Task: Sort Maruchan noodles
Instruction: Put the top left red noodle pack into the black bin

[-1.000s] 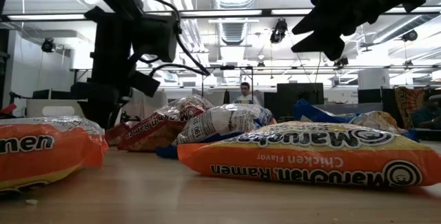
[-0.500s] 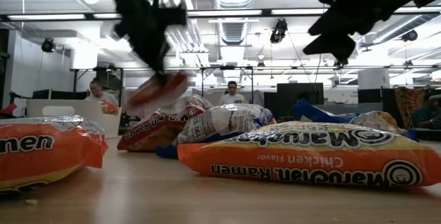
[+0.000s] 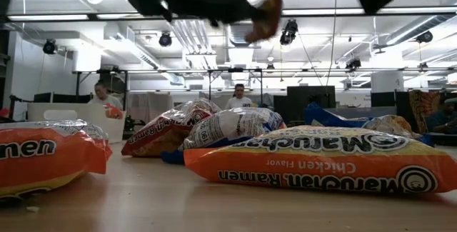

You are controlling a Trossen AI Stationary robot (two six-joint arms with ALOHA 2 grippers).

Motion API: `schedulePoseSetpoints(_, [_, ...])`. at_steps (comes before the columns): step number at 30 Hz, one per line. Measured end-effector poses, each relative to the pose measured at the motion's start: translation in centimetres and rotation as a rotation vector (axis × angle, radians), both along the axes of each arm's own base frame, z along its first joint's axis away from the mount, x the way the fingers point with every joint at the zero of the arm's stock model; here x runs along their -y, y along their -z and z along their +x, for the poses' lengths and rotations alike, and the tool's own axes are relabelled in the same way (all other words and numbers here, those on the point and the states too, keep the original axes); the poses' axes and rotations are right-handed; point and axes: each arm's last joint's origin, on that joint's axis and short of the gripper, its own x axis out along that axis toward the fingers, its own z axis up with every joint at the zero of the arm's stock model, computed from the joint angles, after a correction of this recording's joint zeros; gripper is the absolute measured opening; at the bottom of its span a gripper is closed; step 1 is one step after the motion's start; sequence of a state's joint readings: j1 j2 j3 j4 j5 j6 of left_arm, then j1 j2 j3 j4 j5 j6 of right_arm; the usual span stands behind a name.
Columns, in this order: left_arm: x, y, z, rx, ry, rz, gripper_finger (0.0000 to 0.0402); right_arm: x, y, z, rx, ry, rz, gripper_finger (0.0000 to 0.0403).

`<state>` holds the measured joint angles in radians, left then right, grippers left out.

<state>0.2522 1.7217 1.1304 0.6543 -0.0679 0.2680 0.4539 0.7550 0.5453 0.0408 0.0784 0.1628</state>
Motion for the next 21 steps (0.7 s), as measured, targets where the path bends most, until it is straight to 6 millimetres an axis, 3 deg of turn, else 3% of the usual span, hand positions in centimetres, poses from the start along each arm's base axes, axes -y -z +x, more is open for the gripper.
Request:
schedulePoseSetpoints(6, [-3.4, 3.2, 6.2, 0.003, -0.027, -0.086, 0.0, -0.1, -1.6, -1.6, 0.129, -0.06, -0.019, 0.0228])
schedulePoseSetpoints(11, [-5.7, 5.3, 9.9, 0.034, -0.046, -0.149, 0.0013, 0.1, -2.0, -2.1, 0.157, -0.062, -0.02, 0.0228])
schedulePoseSetpoints(17, [-6.4, 7.3, 13.6, -0.046, -0.023, -0.208, 0.0041, 0.1, -2.0, -2.0, 0.153, -0.063, -0.028, 0.0228])
schedulePoseSetpoints(21, [-6.6, 7.3, 15.1, -0.152, 0.026, -0.26, 0.0072, 0.1, -1.9, -2.0, 0.15, -0.062, -0.024, 0.0228])
